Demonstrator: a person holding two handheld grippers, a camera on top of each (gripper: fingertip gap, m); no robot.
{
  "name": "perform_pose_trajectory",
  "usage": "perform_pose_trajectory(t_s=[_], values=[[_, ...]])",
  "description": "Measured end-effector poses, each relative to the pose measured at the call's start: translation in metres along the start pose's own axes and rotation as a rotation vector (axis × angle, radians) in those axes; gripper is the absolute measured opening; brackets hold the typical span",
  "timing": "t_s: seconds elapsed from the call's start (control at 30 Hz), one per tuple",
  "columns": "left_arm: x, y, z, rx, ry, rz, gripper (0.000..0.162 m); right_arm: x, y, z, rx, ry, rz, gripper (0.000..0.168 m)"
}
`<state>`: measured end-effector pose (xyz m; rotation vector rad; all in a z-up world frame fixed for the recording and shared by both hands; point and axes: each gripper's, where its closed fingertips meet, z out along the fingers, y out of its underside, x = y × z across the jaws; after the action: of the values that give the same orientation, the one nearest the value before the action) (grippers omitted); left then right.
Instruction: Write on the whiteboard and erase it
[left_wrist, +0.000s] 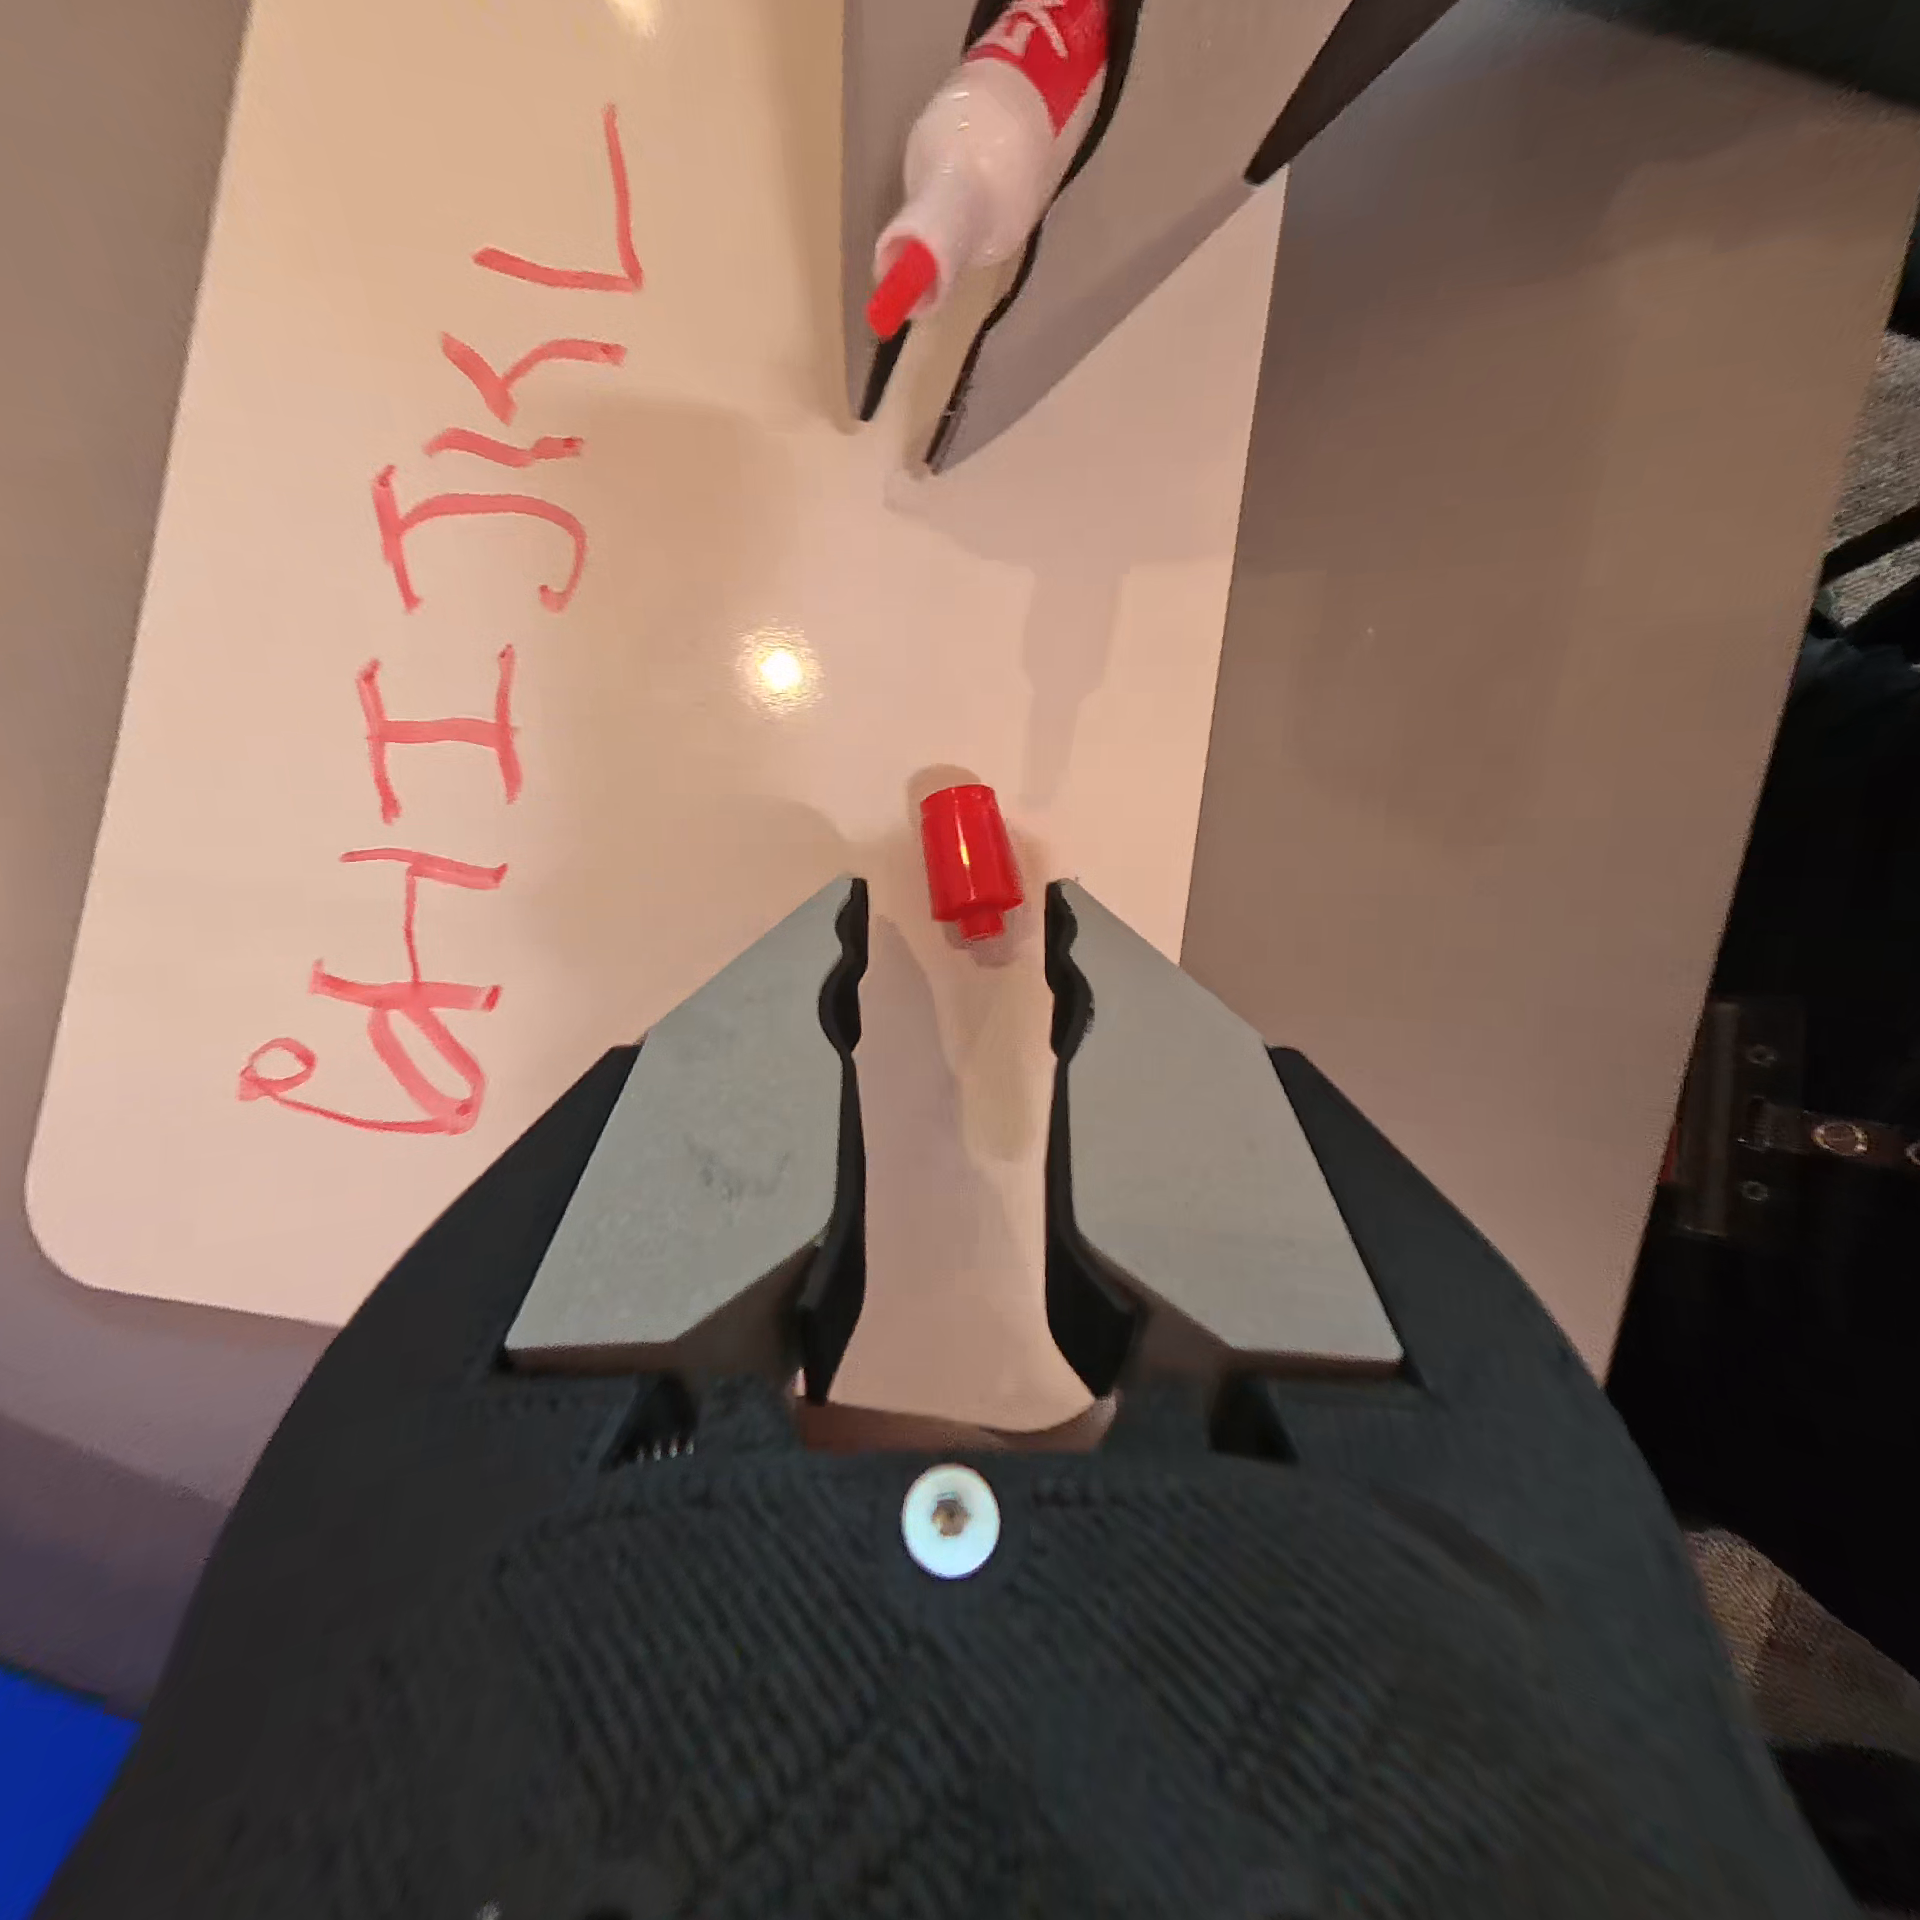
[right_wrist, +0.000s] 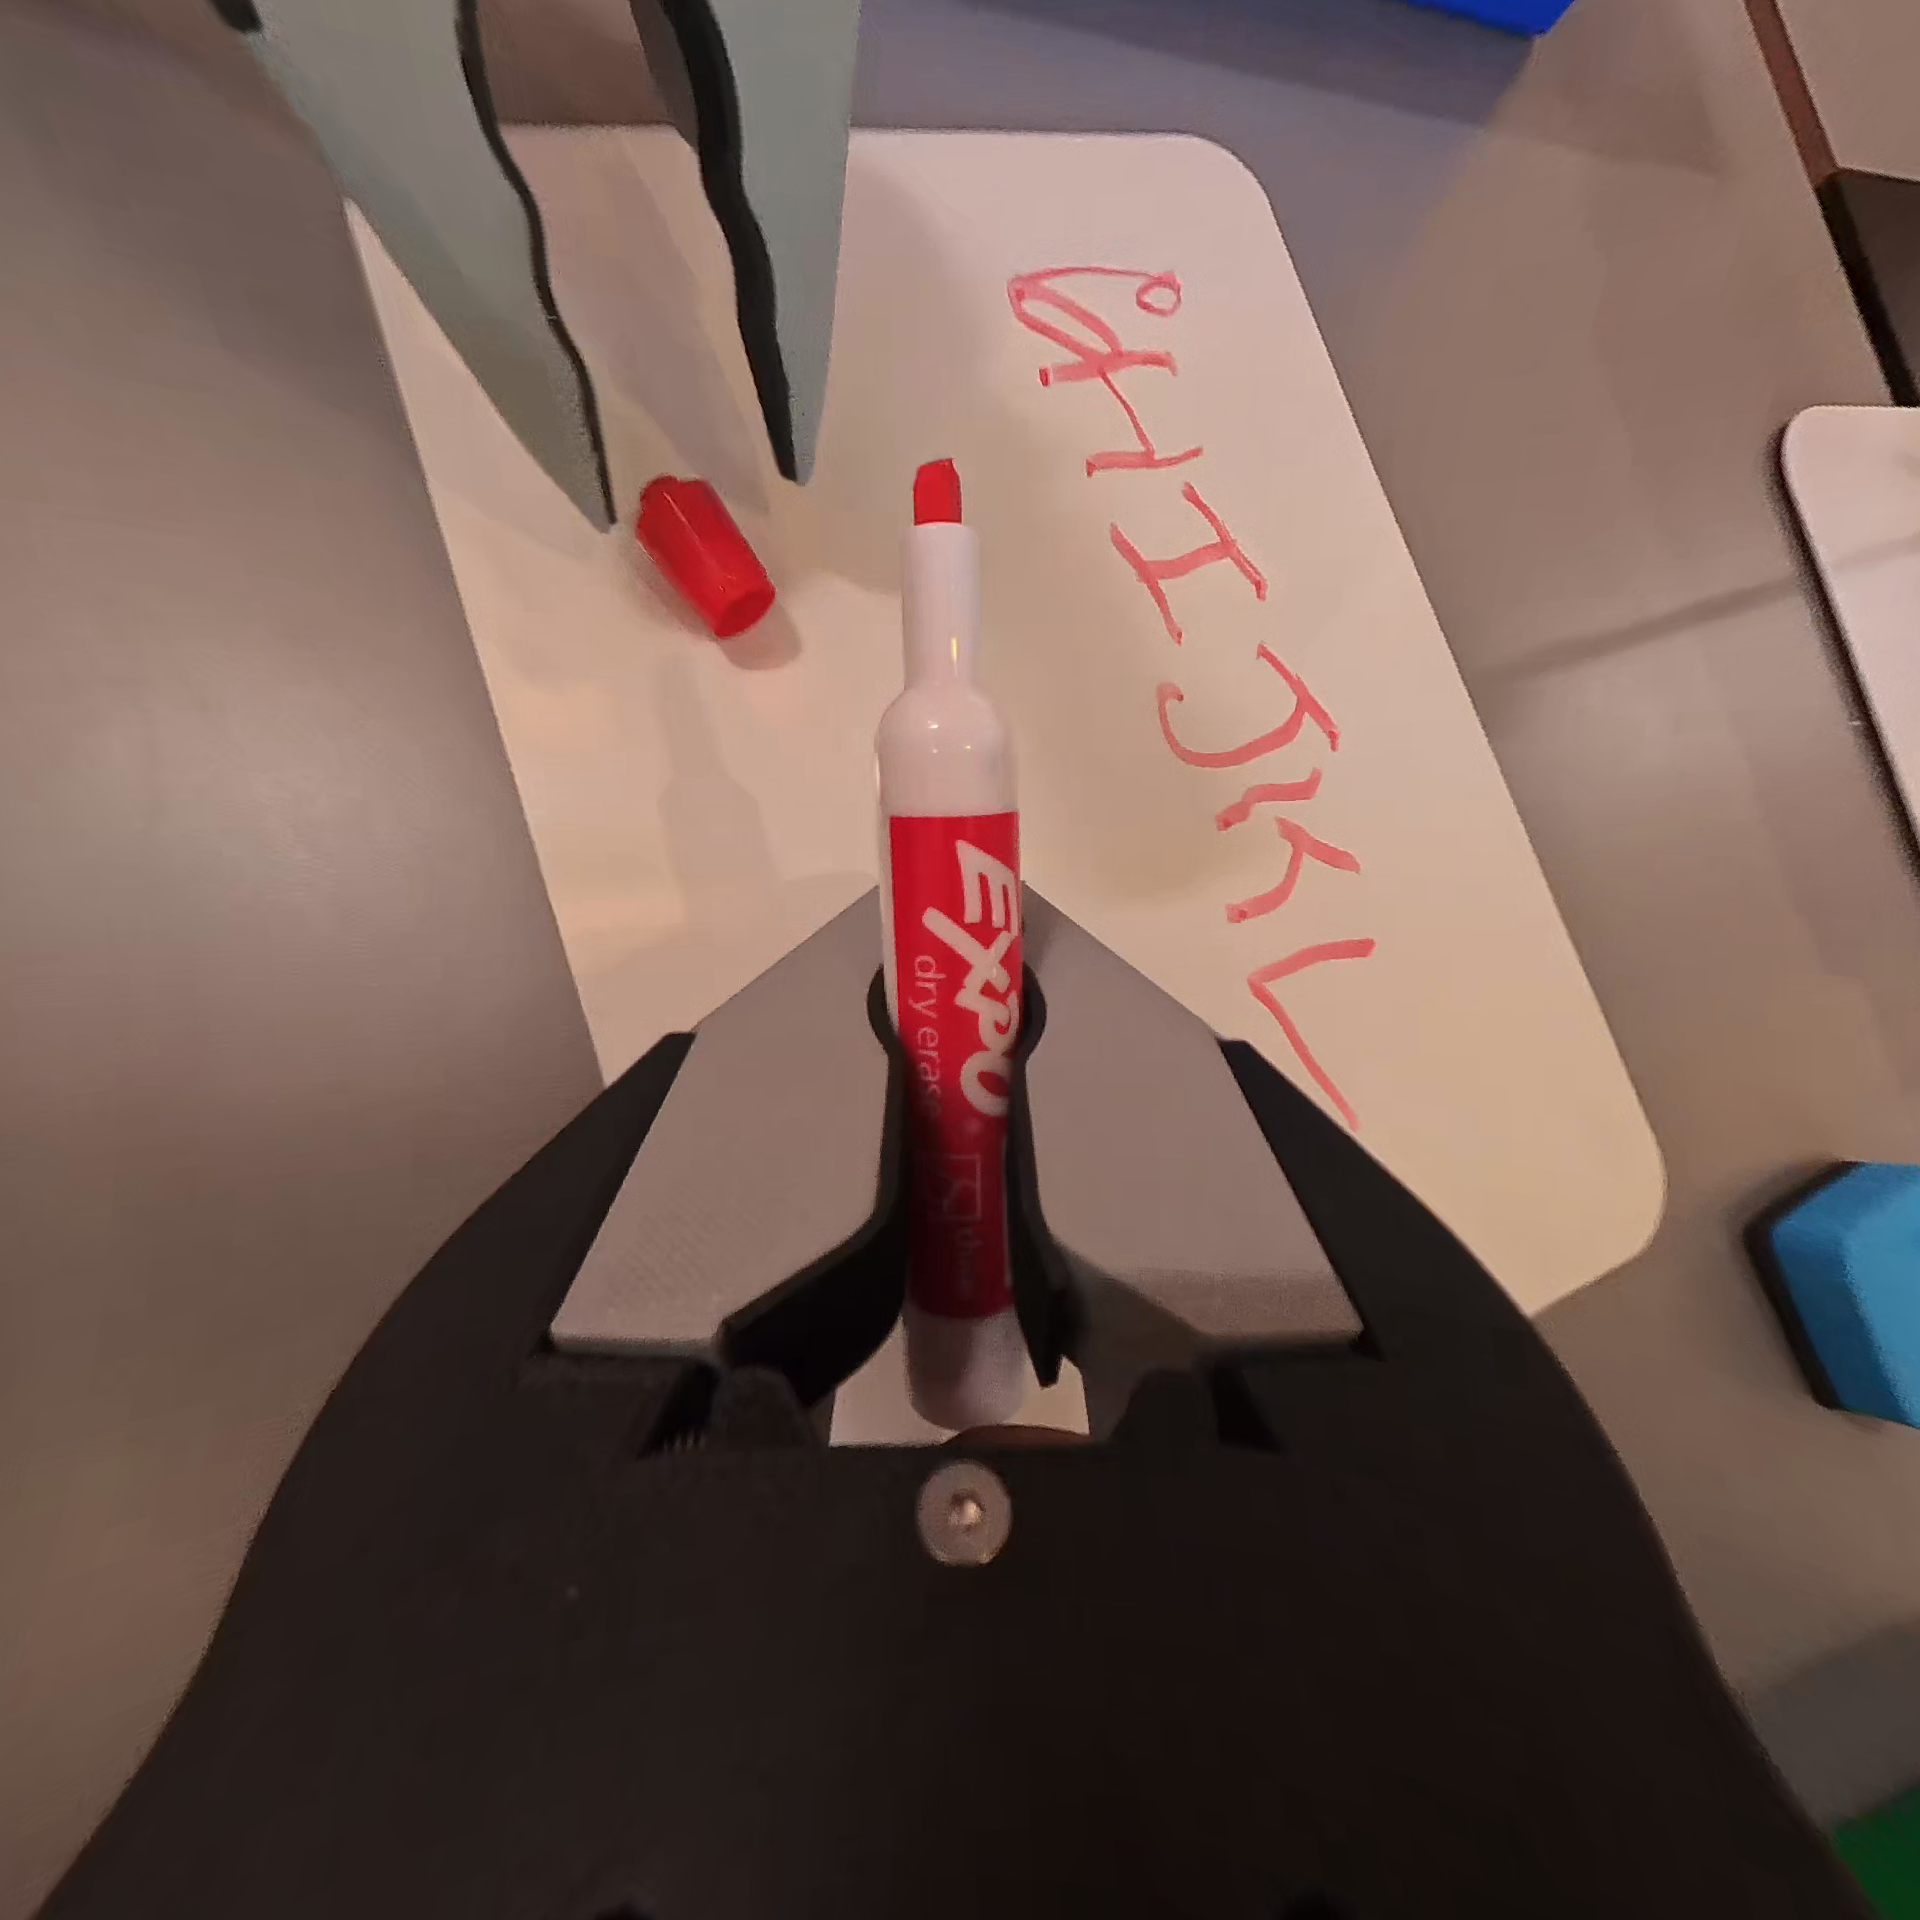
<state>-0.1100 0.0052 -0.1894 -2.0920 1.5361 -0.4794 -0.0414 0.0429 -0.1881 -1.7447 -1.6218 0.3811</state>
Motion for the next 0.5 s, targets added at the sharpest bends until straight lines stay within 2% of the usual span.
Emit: perform_pose_trajectory(t_s=[0.1, 0.17, 0.3, 0.5], values=[[0.002, 0.002, 0.013, -0.020, -0.015, 0.011, 0.032, 0.002, 0.006, 0.004, -0.063, 0.057, -0.065, 0.010], [-0.002, -0.002, 0.015, -0.003, -0.034, 0.003, 0.016, 0.003, 0.009, 0.006, -0.090, 0.085, -0.102, 0.010], [-0.008, -0.004, 0.016, 0.020, -0.049, 0.042, 0.016, -0.001, 0.008, 0.003, -0.104, 0.103, -0.158, 0.010], [0.001, -0.028, -0.019, 0.168, -0.037, 0.109, 0.016, -0.006, 0.012, -0.005, -0.258, 0.178, -0.292, 0.009]])
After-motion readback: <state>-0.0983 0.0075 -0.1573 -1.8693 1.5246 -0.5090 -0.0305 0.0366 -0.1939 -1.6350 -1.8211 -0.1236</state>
